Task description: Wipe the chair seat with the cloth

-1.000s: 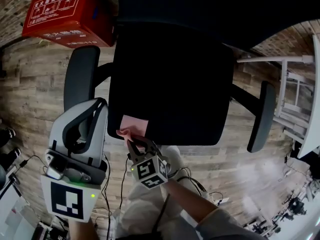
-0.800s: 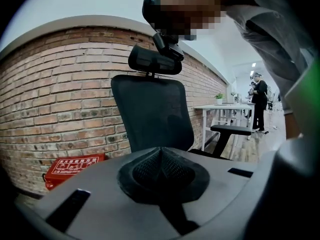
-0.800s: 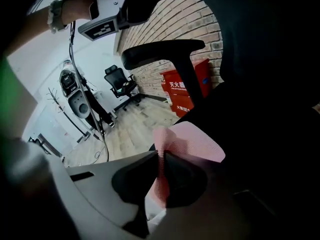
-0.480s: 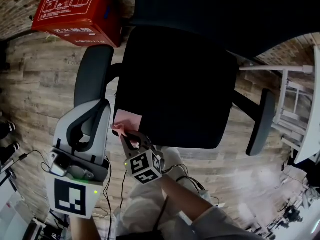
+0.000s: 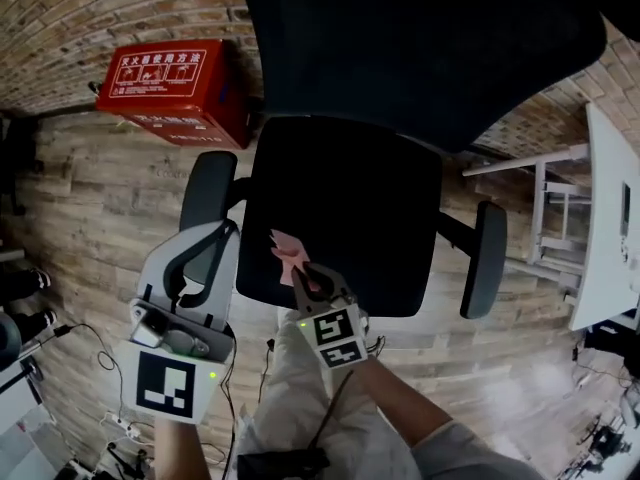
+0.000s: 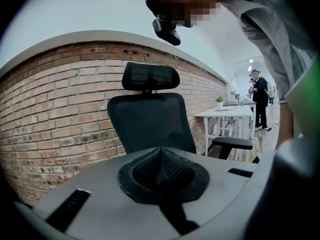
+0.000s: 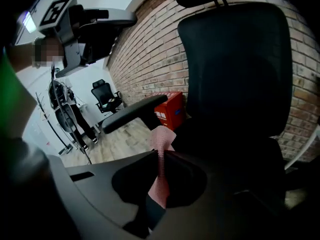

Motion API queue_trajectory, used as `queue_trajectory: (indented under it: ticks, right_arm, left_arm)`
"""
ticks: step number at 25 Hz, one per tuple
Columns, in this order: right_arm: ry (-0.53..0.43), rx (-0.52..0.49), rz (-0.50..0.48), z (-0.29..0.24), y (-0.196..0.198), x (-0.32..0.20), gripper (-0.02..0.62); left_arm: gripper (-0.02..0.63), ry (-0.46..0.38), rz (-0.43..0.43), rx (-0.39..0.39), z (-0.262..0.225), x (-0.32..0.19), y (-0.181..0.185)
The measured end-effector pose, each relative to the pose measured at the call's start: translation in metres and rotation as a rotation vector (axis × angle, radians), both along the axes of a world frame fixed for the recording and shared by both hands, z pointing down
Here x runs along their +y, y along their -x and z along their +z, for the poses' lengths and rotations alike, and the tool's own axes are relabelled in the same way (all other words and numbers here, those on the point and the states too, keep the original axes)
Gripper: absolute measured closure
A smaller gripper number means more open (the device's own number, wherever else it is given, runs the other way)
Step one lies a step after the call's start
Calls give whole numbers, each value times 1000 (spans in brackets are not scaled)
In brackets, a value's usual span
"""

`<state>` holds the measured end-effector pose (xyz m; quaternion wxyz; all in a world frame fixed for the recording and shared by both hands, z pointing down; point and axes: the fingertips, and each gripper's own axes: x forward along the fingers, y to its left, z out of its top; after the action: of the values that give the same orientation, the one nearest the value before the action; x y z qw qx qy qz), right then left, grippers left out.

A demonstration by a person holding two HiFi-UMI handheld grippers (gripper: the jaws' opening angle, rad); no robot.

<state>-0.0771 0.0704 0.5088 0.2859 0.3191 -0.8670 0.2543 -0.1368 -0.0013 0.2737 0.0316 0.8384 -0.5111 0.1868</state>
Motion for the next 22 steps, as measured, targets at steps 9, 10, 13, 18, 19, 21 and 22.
queue_trajectory:
  ticks: [9, 10, 13, 18, 19, 21, 22]
  right_arm:
    - [-148, -29, 127, -136, -82, -48, 543]
    - [-170, -31, 148, -150, -94, -53, 543]
    - [-223, -40, 207, -193, -129, -62, 543]
    - [-325, -27, 265, -260, -178, -66, 543]
    - [-349, -26, 273, -273, -184, -66, 543]
    - [-390, -32, 288, -296, -194, -66, 543]
    - [-409, -34, 295, -306, -199, -65, 543]
  left_arm:
    - [588, -28, 29, 28, -94, 8, -49]
    - [588, -41, 33, 33, -104, 8, -53]
    - [588, -79, 42, 47, -135, 9, -66]
    - [588, -118, 83, 38, -178, 15, -89]
    - [588, -123, 92, 34, -184, 16, -92]
    - [588, -142, 113, 25, -196, 19, -99]
    - [588, -153, 129, 15, -201, 21, -102]
